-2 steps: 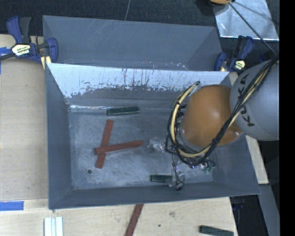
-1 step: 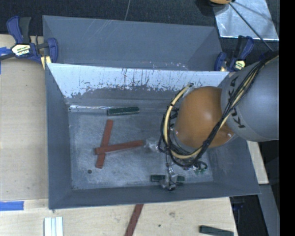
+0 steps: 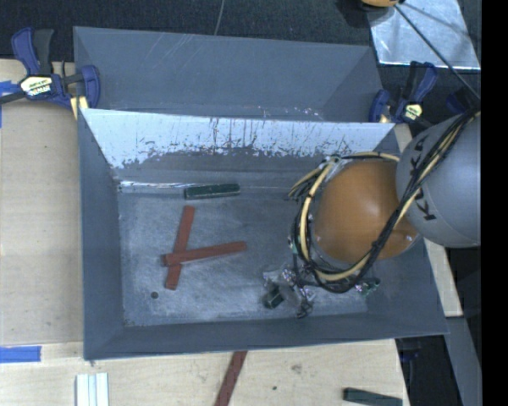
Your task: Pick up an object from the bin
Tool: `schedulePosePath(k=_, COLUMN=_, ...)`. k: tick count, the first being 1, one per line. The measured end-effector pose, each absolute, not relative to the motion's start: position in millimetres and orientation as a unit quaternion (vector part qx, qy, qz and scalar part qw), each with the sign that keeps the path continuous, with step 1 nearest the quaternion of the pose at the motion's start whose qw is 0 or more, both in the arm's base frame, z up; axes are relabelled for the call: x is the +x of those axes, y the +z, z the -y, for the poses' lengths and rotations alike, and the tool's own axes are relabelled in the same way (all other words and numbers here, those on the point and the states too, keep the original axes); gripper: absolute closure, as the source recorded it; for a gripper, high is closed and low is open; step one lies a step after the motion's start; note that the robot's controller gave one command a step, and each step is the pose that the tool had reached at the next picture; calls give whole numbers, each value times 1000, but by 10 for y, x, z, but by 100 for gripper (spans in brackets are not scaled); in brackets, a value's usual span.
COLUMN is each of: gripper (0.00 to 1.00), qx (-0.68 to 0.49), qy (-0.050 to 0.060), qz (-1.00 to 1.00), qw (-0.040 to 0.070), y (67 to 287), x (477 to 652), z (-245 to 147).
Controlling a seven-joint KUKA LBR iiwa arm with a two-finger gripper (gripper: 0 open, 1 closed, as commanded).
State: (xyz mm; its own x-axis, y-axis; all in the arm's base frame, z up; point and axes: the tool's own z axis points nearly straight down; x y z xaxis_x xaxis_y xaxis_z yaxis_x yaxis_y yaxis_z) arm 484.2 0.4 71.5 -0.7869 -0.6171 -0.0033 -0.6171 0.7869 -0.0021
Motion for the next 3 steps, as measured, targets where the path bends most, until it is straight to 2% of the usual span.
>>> schedulePosePath(k=1, gripper=100, qx=-326, qy=0, qz=-945, qw=2, y=715, x=4843, z=-4)
schedulePosePath(k=2, gripper=100, qx=-322, qy=0, qz=-947, qw=0, y=1031, x=5081, z=99)
schedulePosePath(k=3, gripper=100, qx=-321, qy=0, qz=-947, qw=1, y=2120, x=5054, z=77)
